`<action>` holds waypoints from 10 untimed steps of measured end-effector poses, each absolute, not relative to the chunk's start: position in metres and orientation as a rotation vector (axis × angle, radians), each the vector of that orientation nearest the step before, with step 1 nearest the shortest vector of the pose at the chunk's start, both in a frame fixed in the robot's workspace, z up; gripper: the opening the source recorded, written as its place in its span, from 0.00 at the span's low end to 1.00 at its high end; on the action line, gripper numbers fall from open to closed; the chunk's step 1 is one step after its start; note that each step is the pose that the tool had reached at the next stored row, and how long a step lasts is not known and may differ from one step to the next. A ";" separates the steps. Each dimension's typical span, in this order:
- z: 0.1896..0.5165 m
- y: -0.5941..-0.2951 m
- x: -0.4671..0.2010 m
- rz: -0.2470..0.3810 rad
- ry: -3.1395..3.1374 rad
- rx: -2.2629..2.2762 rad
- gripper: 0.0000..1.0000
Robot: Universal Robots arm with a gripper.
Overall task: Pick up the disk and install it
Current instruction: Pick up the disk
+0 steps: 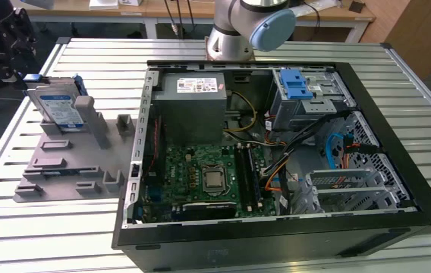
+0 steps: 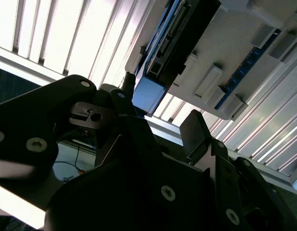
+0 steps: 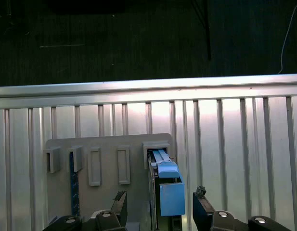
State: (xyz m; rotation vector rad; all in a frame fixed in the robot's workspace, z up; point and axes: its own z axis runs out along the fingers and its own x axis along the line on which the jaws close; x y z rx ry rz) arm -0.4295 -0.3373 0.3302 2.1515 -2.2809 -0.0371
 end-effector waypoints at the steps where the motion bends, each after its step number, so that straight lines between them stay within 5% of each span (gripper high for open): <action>1: 0.330 -0.337 -0.430 -0.037 -2.281 2.152 0.65; 10: 0.328 -0.337 -0.430 -0.037 -2.281 2.152 0.65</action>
